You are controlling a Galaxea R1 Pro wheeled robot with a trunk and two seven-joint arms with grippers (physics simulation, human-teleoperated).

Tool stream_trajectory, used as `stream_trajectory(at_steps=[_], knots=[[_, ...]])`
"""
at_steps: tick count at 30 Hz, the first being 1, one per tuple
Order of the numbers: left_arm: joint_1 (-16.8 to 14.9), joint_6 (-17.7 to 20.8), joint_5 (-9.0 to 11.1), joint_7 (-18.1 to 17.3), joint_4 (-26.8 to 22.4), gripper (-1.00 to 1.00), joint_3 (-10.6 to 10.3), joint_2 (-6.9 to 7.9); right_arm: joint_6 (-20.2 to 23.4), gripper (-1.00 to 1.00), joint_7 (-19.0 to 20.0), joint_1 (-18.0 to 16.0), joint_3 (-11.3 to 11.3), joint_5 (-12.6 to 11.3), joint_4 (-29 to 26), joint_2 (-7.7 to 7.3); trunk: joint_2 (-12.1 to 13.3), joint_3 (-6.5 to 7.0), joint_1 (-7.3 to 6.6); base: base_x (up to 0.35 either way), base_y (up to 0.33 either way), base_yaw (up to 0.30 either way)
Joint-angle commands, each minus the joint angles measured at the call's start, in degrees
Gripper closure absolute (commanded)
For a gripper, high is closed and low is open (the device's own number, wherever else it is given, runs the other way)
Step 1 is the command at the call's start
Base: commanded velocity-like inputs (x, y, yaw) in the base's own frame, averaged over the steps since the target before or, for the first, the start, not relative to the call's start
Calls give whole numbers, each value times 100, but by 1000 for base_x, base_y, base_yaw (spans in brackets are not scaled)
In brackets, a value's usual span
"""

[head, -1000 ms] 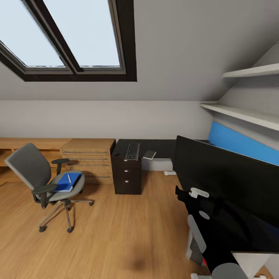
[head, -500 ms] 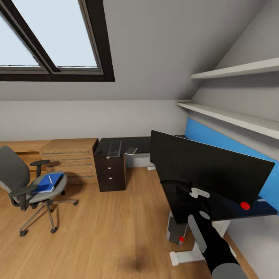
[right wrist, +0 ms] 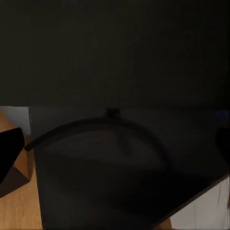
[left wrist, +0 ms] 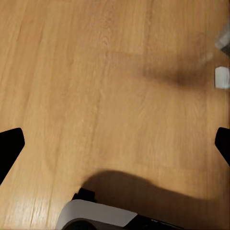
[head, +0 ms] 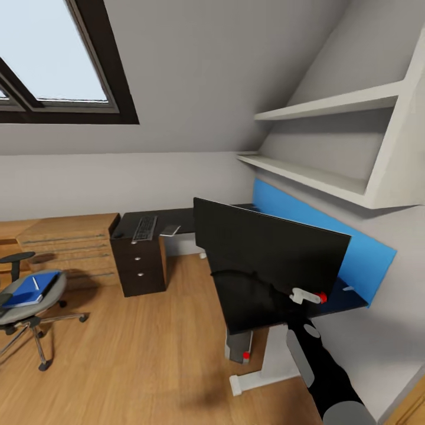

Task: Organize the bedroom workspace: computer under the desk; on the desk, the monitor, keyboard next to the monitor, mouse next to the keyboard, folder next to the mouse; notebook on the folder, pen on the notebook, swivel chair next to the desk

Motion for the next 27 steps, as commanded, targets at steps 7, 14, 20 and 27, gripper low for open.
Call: stream_trajectory(at_steps=[7, 14, 20, 27], knots=[[-5, -38, 38, 48, -7, -100, -49, 8, -57, -100, -18, -2, -3, -44, 28, 2, -7, -6, 3, -1, -183, -12], [-5, -31, 38, 48, -7, -100, -49, 8, -61, -100, -18, -2, 2, -36, 30, 2, -7, -6, 3, -110, -217, 0], [-5, -30, 36, 48, -7, -100, -50, 8, -68, -100, -13, -2, -2, -33, 37, 2, -7, -6, 3, -48, -328, 0], [-5, -22, 38, 48, -7, -100, -50, 8, -127, -100, -15, -2, -14, -41, 80, -12, -7, -6, 3, -1, -315, 0]])
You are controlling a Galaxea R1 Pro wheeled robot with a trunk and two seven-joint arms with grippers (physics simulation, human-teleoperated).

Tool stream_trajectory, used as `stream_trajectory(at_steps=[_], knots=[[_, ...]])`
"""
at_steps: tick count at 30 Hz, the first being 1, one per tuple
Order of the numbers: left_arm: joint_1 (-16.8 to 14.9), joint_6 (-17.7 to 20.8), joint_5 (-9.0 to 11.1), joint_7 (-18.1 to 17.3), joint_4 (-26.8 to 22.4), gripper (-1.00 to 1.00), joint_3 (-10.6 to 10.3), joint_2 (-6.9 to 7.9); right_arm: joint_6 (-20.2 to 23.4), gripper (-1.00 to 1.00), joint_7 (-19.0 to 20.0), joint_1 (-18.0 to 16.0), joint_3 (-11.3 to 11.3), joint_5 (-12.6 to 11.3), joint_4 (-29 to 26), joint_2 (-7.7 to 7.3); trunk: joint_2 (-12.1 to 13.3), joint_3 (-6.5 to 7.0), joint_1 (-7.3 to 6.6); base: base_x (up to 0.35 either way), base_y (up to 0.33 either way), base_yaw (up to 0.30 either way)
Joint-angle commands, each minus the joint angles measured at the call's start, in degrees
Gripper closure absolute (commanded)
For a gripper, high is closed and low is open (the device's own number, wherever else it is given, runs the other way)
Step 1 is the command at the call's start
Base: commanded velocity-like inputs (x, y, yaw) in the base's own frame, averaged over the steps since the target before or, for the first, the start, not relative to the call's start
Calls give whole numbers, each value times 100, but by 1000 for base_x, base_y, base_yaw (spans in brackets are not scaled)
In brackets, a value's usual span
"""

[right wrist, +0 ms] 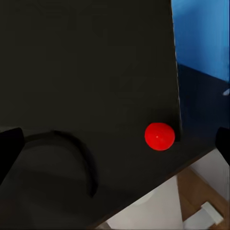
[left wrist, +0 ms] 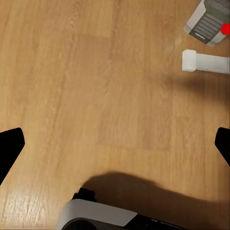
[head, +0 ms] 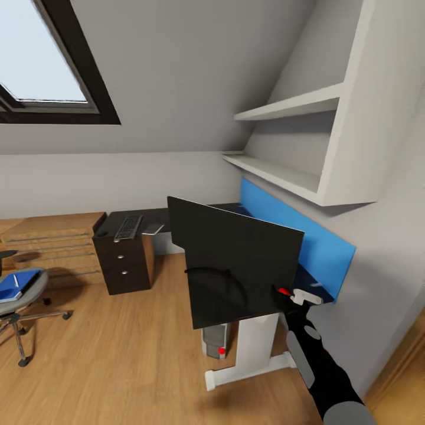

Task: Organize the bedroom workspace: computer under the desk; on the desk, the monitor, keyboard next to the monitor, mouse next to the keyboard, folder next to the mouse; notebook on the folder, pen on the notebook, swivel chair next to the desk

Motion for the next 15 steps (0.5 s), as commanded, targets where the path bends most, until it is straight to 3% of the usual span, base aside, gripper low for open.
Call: stream_trajectory(at_steps=[1, 6, 11, 15], knots=[[-5, -30, 38, 48, -7, -100, -48, 8, -7, -100, -10, -2, -12, -57, 5, 1, -7, -6, 3, 0, -166, 0], [-5, -30, 38, 48, -5, -100, -48, 8, -4, -100, -3, -2, -251, -96, 184, 0, -7, -6, 3, 0, -56, 0], [-5, -33, 38, 48, 13, -100, -47, 8, -4, -100, 17, -2, -782, -215, 336, -9, -7, -6, 3, 0, -11, 0], [-5, -35, 38, 48, 19, -100, -47, 8, 1, -100, 27, -8, -1234, -483, 368, -24, -7, -6, 3, 0, -3, 0]])
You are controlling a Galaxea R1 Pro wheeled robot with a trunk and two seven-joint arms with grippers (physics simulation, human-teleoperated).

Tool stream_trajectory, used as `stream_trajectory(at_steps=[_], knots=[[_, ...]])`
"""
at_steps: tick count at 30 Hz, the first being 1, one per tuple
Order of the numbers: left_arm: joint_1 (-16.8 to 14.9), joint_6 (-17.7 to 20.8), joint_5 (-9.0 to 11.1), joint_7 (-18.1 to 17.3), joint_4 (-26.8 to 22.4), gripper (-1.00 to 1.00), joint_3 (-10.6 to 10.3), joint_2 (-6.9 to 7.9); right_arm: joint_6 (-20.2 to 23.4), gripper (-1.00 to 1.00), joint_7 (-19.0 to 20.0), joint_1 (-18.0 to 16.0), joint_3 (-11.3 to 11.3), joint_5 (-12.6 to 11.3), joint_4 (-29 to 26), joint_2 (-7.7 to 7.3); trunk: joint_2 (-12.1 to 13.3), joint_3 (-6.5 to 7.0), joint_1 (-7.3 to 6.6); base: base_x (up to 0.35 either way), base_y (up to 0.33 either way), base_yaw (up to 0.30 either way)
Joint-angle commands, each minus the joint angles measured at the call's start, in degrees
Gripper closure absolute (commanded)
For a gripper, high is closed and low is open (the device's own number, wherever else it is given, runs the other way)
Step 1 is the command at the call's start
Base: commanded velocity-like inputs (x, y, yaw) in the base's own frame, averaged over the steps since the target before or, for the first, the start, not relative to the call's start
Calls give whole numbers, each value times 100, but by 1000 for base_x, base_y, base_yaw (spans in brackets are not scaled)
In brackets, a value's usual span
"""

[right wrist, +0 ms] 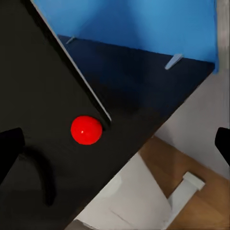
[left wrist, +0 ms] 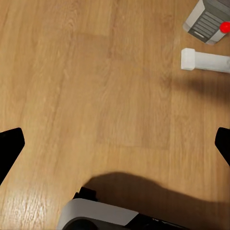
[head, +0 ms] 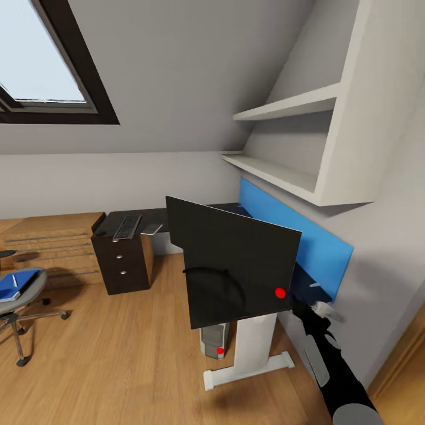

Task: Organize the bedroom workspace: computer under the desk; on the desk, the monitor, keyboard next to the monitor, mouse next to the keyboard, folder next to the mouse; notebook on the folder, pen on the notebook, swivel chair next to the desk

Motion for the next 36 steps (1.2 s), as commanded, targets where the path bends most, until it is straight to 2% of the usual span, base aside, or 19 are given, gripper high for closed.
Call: stream_trajectory(at_steps=[1, 3, 6, 7, 8, 11, 12, 16, 21, 29, 32, 36], knots=[[-6, -31, 37, 46, -2, -100, -49, 8, -4, -100, -9, -5, -173, -218, 0, -35, -8, -6, 3, 0, 0, 0], [-6, -32, 39, 46, 0, -100, -49, 8, 4, -100, -10, -8, -333, -415, 3, -110, -8, -6, 3, 0, 0, 0], [-6, -37, 44, 49, 2, -100, -49, 8, 43, -100, -11, -23, -542, -1007, 15, -334, -8, -6, 3, 0, 0, 0], [-6, -42, 44, 48, 2, -100, -49, 8, 67, -100, -11, -29, -563, -1120, 18, -374, -8, -6, 3, 0, 0, 0], [-6, -58, 45, 49, 3, -100, -47, 8, 232, -100, -21, -86, -603, -1403, 58, -499, -8, -6, 3, 0, 0, 0], [-6, -72, 46, 48, 6, -100, -44, 8, 872, -100, -26, -561, -645, -1760, 458, -814, -8, -6, 3, 0, 0, 0], [-6, -80, 39, 51, 82, -100, -35, 14, 1131, -100, 7, -931, -672, -2101, 843, -985, -8, -6, 3, 0, 0, 0], [-6, -84, 21, 47, 147, -100, -32, 11, 1215, -100, 82, -1078, -676, -2586, 1054, -1056, -8, -6, 3, 5, 0, 0], [-6, -86, 5, 46, 167, -100, -32, 11, 1284, -100, 235, -1123, -664, -2829, 1119, -1091, -8, -6, 3, 190, 0, 0], [-6, -86, -8, 38, 168, -100, -45, 1, 1296, -100, 645, -1116, -670, -2857, 1097, -1093, -8, -6, 3, 117, -6, 0], [-6, -83, -1, 43, 170, -100, -48, -28, 1367, -100, 955, -1113, -691, -2868, 1097, -1097, -8, -6, 3, 191, -74, 0], [-6, -82, -2, 38, 170, -100, -56, -49, 1462, -100, 1000, -1113, -835, -2894, 1097, -1098, -8, -6, 3, 57, -23, 0]])
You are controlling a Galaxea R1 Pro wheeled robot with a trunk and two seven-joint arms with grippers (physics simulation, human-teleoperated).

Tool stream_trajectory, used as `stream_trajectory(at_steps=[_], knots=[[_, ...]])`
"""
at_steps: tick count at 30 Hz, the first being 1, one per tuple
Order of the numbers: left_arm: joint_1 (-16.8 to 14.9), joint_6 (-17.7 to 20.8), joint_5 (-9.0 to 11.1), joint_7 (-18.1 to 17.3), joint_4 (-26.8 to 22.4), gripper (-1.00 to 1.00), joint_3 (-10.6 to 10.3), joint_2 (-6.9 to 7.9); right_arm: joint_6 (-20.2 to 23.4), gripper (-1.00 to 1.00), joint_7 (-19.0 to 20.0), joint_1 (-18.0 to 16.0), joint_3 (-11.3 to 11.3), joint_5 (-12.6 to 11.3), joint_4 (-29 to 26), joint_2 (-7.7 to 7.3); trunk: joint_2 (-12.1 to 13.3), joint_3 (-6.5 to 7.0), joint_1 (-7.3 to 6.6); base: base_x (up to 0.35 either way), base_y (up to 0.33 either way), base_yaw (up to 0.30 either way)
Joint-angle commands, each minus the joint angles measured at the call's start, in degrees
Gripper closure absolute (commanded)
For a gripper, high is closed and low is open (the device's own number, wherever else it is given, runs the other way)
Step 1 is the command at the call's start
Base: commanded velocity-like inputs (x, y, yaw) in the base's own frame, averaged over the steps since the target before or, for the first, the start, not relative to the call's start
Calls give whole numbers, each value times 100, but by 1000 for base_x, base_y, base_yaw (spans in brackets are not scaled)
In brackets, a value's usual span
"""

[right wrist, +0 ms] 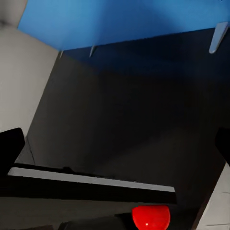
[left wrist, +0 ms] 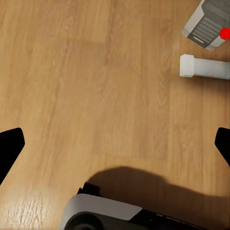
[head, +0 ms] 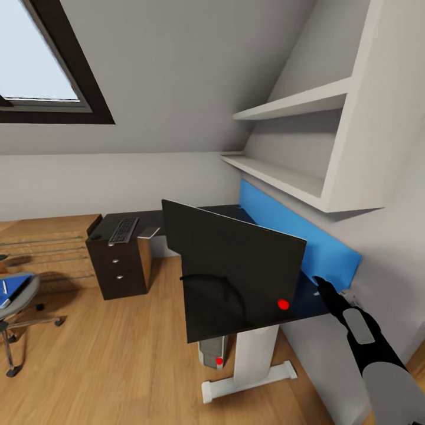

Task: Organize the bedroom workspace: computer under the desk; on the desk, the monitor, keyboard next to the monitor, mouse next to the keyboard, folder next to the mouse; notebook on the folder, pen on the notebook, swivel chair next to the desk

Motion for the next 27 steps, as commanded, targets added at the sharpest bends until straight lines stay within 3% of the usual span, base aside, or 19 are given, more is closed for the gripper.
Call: stream_trajectory(at_steps=[1, 9, 12, 17, 20, 27], knots=[[-5, -26, 41, 47, -6, -100, -48, -1, 38, -100, 0, -3, -47, -41, -5, 2, -7, -6, 4, 128, -21, 0], [-5, -23, 49, 50, -6, -100, -47, -14, 43, -100, 9, -3, -113, -46, -5, 2, -7, -6, 4, 204, -44, 0], [-5, -24, 53, 50, -6, -100, -46, -15, 50, -100, 11, -3, -231, -53, 6, 2, -7, -6, 4, 38, -8, 0], [-5, -29, 58, 53, -6, -100, -43, -15, 276, -100, 12, -3, -773, -105, 19, 11, -7, -6, 4, 147, -2, 0], [-5, -31, 58, 53, -6, -100, -44, -15, 450, -100, 12, -3, -937, -229, 20, 11, -7, -6, 4, 146, 0, 0], [-5, -32, 59, 52, -4, -100, -42, -15, 770, -100, 14, -3, -1051, -1013, 28, 12, -7, -6, 4, 60, 0, 0]])
